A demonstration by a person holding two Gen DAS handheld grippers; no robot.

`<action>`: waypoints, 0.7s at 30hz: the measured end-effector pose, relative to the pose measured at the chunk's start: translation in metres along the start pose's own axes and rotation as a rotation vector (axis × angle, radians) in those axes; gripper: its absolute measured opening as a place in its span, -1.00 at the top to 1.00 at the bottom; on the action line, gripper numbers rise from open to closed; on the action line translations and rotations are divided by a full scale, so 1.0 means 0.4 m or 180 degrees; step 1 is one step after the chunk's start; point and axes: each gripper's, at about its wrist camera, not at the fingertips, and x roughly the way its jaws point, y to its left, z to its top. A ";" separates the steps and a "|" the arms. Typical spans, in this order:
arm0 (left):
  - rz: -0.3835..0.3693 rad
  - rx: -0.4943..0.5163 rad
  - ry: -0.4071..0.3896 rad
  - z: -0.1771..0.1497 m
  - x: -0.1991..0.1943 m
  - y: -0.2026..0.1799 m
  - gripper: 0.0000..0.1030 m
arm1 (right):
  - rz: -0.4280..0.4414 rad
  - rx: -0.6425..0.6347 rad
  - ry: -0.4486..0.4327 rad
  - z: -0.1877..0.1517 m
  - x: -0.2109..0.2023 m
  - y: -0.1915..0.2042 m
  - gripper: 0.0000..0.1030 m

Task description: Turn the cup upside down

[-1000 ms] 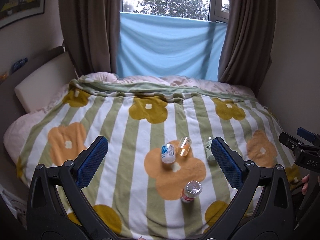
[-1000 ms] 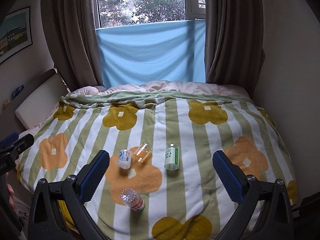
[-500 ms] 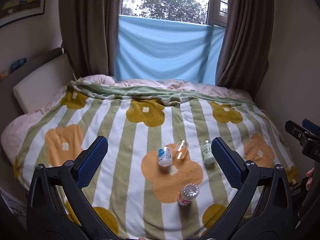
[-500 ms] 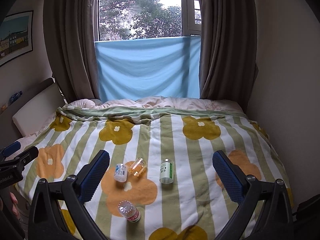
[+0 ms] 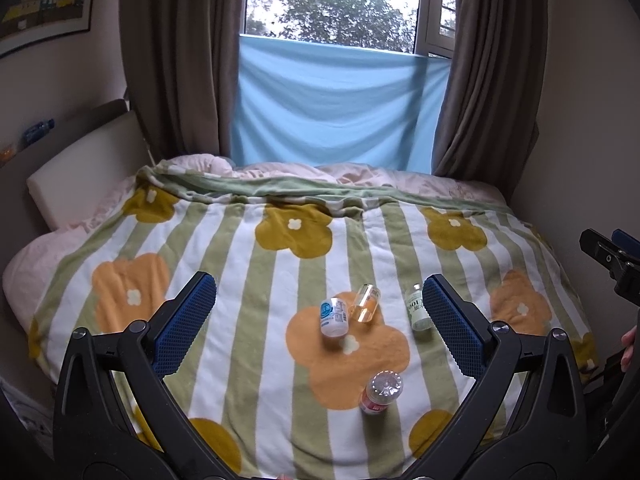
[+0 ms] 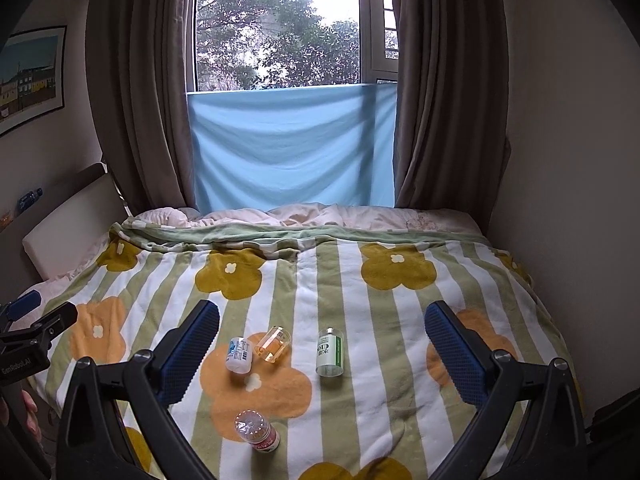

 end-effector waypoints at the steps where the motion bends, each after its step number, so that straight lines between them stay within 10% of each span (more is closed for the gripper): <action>1: 0.0003 -0.0004 -0.0004 0.002 0.001 0.001 -1.00 | -0.0003 0.0001 -0.0009 0.002 -0.001 0.000 -0.99; 21: -0.0019 -0.0037 -0.0086 0.007 -0.012 0.024 -1.00 | -0.0014 -0.0001 -0.0088 0.018 -0.008 0.001 -0.99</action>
